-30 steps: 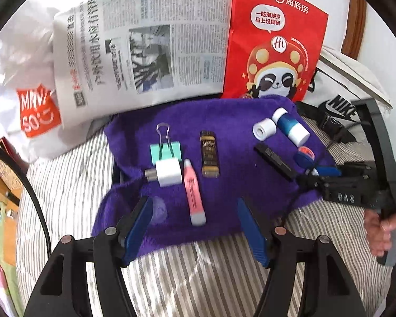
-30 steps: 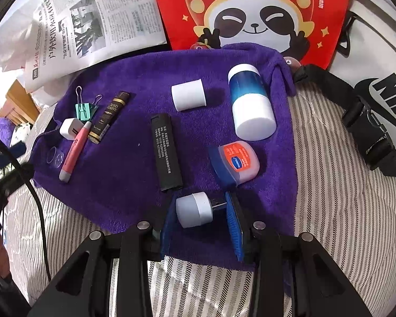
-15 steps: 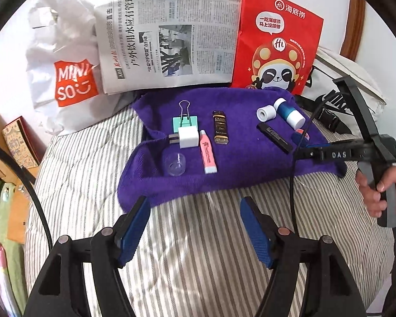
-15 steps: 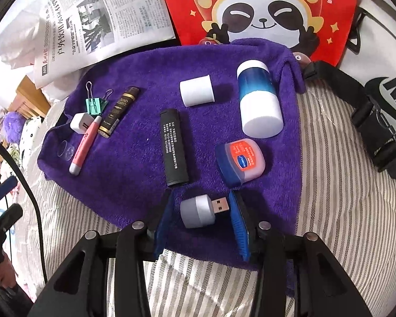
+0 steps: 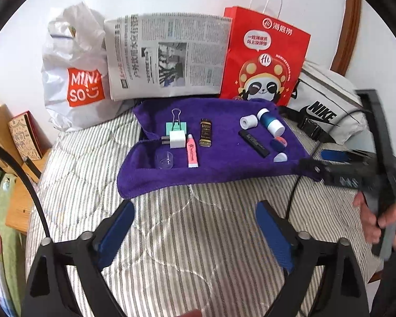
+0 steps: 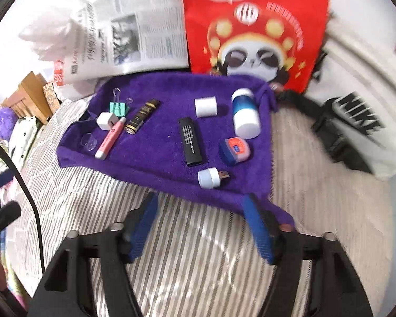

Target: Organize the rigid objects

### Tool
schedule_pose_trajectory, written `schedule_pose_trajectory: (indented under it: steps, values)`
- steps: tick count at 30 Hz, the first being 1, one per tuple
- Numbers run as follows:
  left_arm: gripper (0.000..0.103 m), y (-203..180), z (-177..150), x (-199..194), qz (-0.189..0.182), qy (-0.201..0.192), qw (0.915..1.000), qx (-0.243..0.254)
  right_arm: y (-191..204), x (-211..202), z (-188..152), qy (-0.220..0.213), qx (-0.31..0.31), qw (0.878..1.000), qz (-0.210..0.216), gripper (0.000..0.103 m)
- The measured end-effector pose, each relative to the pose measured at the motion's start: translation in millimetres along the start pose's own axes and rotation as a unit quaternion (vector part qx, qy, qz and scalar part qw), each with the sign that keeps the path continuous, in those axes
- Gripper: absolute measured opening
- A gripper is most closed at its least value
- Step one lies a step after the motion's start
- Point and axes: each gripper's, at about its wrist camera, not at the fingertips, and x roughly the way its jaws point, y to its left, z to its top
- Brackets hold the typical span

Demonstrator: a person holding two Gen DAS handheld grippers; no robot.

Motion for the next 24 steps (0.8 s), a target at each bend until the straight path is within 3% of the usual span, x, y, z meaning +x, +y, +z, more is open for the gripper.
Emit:
schedule_pose_trajectory:
  steps: [2, 8, 13, 18, 24]
  values:
    - [0.099, -6, -1, -10, 0.006, -0.008, 1.0000, 0.001, 0, -23, -11, -0.017, 0.003, 1.000, -0.012, 0.093]
    - [0.101, -19, -5, -32, 0.009, -0.027, 0.9995, -0.011, 1, -95, -41, -0.076, 0.027, 0.997, -0.021, 0.103]
    - [0.101, -28, -13, -43, 0.033, -0.035, 0.9987, -0.017, 10, -126, -62, -0.095, 0.016, 0.993, -0.061, 0.103]
    - [0.101, -34, -24, -66, 0.014, -0.048, 0.9984, -0.025, 13, -135, -83, -0.090, 0.030, 0.994, -0.055, 0.103]
    - [0.101, -39, -33, -86, 0.023, -0.058, 0.9976, -0.029, 16, -150, -96, -0.096, 0.039, 0.994, -0.043, 0.103]
